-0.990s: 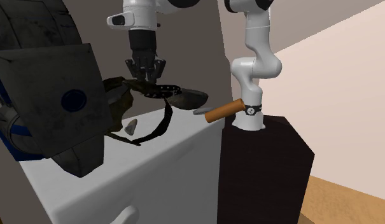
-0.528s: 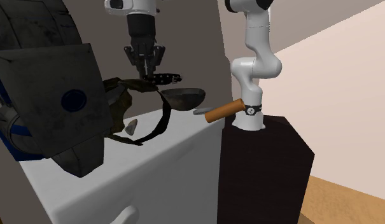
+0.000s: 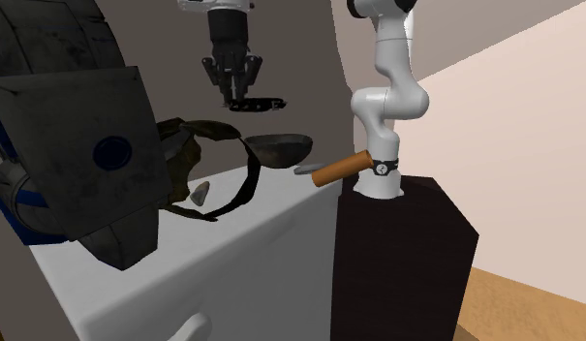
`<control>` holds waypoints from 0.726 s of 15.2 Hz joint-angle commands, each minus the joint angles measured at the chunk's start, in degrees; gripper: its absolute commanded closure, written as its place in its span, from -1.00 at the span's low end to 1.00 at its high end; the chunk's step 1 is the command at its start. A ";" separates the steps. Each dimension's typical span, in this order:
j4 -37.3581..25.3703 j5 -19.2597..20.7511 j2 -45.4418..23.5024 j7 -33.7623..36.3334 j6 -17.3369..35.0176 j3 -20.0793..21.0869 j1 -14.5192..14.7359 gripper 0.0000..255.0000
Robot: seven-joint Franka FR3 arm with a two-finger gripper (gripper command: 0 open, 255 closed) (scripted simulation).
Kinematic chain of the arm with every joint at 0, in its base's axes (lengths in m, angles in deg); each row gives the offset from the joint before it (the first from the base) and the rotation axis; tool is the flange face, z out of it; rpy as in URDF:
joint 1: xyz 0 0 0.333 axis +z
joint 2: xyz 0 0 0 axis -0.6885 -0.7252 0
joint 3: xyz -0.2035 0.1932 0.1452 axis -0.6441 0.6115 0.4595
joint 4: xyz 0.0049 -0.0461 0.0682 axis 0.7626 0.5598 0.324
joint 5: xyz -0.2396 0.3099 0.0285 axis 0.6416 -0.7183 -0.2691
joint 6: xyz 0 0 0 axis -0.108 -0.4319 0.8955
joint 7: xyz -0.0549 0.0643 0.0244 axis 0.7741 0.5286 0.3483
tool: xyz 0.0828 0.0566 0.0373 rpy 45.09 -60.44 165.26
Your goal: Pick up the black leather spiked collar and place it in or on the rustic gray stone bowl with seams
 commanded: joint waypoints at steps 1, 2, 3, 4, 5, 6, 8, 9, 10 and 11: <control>4.63 1.79 4.37 0.24 0.59 -0.20 -0.01 1.00; 6.87 2.73 6.62 0.30 0.77 -0.30 -0.17 1.00; 9.03 3.66 8.84 0.34 0.87 -0.39 -0.38 1.00; 11.11 4.58 11.06 0.38 0.90 -0.45 -0.65 1.00; 13.10 5.50 13.25 0.39 0.86 -0.50 -0.97 1.00; 15.01 6.40 15.44 0.38 0.75 -0.54 -1.35 1.00; 17.87 7.78 18.83 0.31 0.43 -0.58 -2.05 1.00; 18.56 7.80 18.75 0.32 1.20 -0.63 -2.10 1.00; 19.25 7.81 18.65 0.33 1.98 -0.69 -2.13 1.00; 19.92 7.82 18.55 0.34 2.75 -0.77 -2.15 1.00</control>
